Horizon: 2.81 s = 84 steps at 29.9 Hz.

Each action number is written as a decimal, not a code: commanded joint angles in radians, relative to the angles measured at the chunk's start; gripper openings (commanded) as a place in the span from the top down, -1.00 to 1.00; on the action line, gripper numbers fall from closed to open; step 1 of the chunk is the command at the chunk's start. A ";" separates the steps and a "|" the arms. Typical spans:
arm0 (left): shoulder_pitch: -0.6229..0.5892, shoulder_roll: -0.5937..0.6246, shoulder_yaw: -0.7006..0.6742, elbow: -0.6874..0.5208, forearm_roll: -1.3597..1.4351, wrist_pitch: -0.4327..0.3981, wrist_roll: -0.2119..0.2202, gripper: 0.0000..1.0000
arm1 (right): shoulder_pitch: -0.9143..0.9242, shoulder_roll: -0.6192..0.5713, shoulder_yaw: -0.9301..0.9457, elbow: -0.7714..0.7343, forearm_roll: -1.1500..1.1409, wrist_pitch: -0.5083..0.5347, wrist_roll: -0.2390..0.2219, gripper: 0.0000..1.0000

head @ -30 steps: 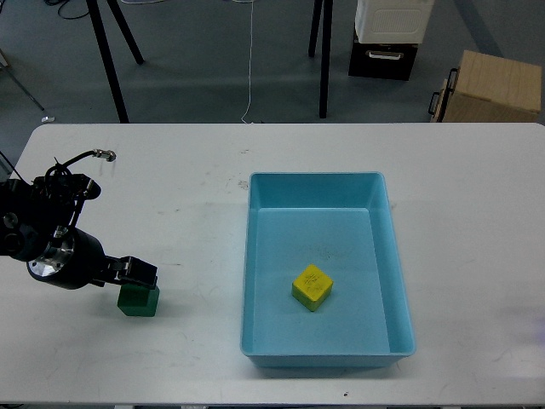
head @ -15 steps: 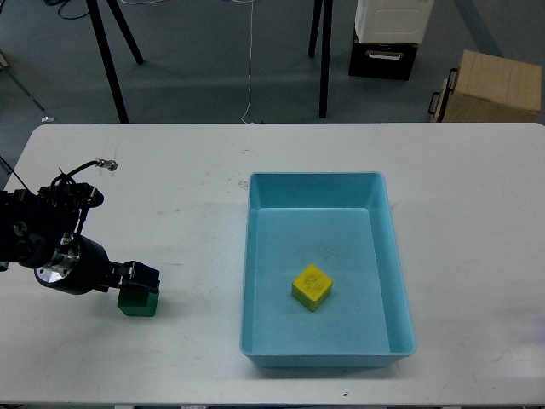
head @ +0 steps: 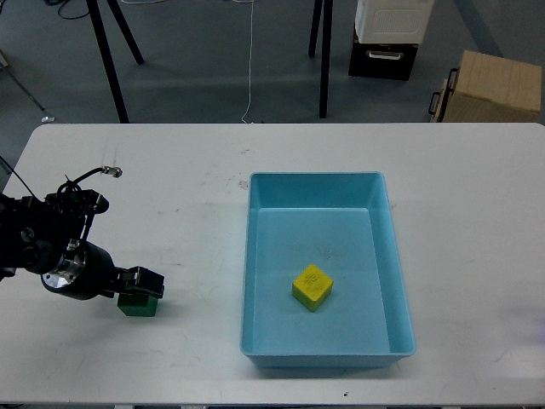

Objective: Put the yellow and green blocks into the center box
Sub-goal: 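Close the left gripper on the green cube, then carry the green cube into the tub beside the yellow cube, then release the green cube and lift the left gripper away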

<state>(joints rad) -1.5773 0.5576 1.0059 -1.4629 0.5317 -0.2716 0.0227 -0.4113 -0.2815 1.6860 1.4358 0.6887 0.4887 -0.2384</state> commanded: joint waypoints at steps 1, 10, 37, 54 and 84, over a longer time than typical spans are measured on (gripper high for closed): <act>0.008 -0.007 0.000 0.004 0.002 0.012 0.010 -0.55 | -0.003 -0.001 0.001 0.000 0.000 0.000 0.001 -1.00; 0.010 -0.021 0.013 0.000 0.005 0.046 0.051 0.35 | -0.007 -0.001 0.009 0.000 0.000 0.000 -0.001 -1.00; -0.503 -0.558 0.002 -0.117 -0.216 0.161 -0.073 0.95 | -0.011 -0.001 0.023 -0.002 0.000 0.000 -0.001 -1.00; -0.397 -0.558 -0.020 -0.080 -0.231 0.176 -0.150 -0.45 | -0.011 -0.002 0.030 -0.015 0.000 0.000 -0.001 -1.00; 0.034 0.171 -0.743 0.240 -0.391 0.169 -0.366 -0.90 | 0.003 -0.007 0.009 -0.008 -0.063 0.000 -0.001 -1.00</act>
<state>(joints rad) -1.6606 0.7063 0.4020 -1.2656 0.1411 -0.1015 -0.3450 -0.4080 -0.2877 1.6946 1.4280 0.6261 0.4887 -0.2393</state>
